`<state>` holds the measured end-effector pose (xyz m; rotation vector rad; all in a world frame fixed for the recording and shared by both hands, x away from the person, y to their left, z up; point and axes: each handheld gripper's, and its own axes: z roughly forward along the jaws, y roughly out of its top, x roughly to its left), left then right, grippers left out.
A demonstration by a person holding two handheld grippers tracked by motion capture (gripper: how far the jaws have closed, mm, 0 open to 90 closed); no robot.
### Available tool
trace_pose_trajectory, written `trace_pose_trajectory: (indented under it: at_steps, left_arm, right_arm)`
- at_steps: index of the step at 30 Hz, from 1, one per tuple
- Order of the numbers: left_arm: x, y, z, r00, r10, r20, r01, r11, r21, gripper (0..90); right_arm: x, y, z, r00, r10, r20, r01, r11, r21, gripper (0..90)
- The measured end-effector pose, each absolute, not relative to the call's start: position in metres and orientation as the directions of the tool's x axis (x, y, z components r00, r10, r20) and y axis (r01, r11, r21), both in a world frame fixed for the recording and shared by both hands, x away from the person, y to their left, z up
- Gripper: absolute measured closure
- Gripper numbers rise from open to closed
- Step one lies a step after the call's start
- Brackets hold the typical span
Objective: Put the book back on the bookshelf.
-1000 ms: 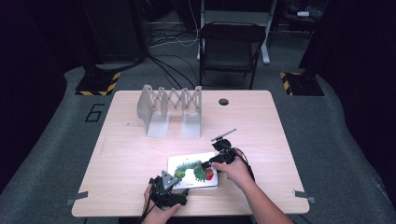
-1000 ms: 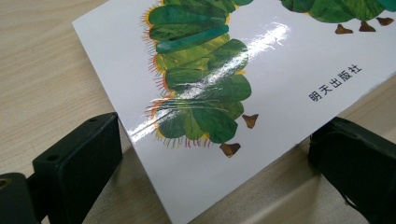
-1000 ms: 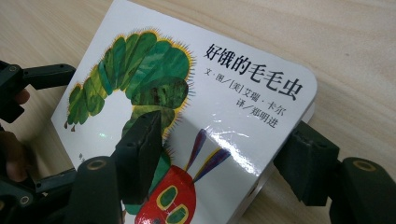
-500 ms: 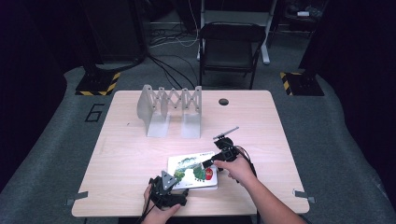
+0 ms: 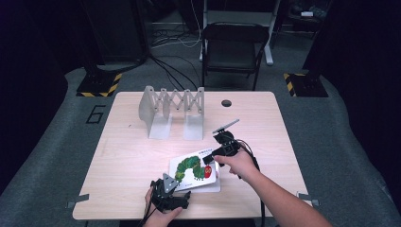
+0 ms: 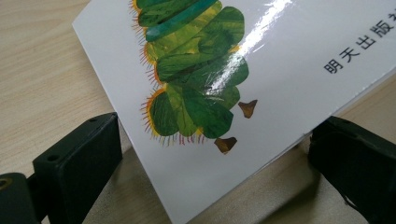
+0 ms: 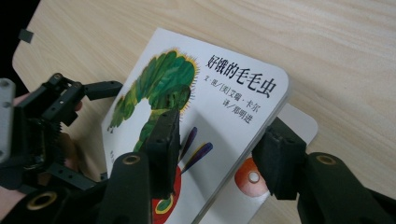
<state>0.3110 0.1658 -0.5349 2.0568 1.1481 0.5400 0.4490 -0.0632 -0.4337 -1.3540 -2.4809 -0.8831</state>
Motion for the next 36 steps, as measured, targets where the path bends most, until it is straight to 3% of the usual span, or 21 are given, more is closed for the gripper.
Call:
trace_pose_trajectory:
  at_steps: [15,26,36]
  left_arm:
    - [0.311,0.167,-0.535,0.519,0.855,0.011,0.559,-0.349,0.752,2.7]
    - [0.311,0.167,-0.535,0.52,0.854,0.009,0.561,-0.35,0.75,3.1]
    - [0.312,0.17,-0.534,0.532,0.846,0.011,0.555,-0.359,0.751,4.5]
  right_arm:
    - [0.447,-0.045,-0.404,-0.606,0.692,0.393,0.786,0.442,0.433,59.1]
    - [0.447,-0.031,-0.403,-0.625,0.681,0.381,0.774,0.475,0.42,57.0]
    - [0.449,-0.03,-0.399,-0.625,0.668,0.404,0.776,0.477,0.413,62.1]
